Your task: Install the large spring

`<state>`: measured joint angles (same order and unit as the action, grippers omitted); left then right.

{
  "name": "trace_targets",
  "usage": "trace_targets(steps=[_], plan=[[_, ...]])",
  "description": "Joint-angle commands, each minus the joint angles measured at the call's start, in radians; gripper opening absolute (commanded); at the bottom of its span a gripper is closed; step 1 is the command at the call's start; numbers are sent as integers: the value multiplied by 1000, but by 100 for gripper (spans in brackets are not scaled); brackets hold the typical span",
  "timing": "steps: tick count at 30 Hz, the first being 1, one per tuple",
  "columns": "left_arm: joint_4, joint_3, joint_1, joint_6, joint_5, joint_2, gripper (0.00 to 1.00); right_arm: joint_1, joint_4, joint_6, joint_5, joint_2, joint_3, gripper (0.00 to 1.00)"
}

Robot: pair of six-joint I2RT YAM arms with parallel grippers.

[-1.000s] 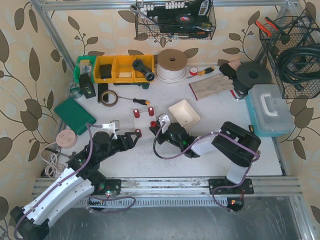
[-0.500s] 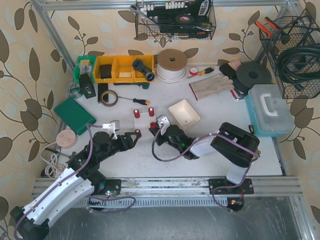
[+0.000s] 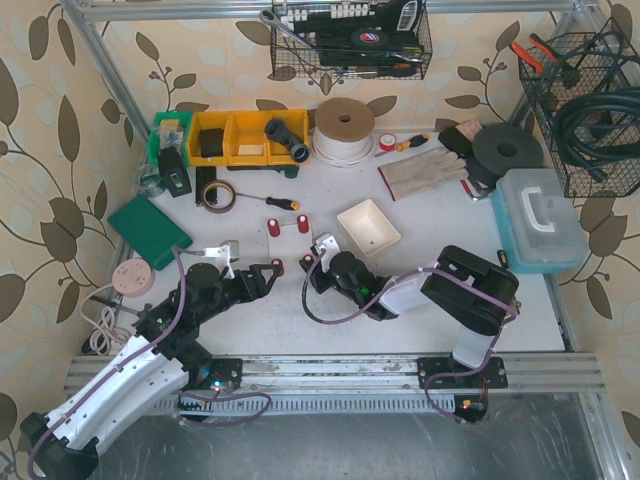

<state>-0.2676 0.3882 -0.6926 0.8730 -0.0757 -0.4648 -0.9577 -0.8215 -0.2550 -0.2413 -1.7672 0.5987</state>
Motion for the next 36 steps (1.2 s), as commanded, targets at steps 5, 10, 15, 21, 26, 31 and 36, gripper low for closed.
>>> trace_targets(steps=[5, 10, 15, 21, 26, 31, 36], plan=[[36, -5, 11, 9, 25, -1, 81, -7, 47, -13, -20, 23, 36, 47], [38, -3, 11, 7, 24, -5, 82, -8, 138, -6, -15, 67, 75, 48], [23, 20, 11, 1, 18, -14, 82, -6, 279, 10, -55, 180, 113, 96], [-103, 171, 11, -61, 122, -99, 85, 2, 527, 66, -189, 377, 185, 100], [-159, 358, 11, -196, 283, -264, 86, 129, 683, 90, -239, 588, 170, 100], [-232, 490, 13, -371, 582, -439, 86, 338, 764, 126, -311, 776, 79, 100], [-22, 390, 62, -535, 820, -489, 86, 419, 663, 248, -432, 903, -51, 100]])
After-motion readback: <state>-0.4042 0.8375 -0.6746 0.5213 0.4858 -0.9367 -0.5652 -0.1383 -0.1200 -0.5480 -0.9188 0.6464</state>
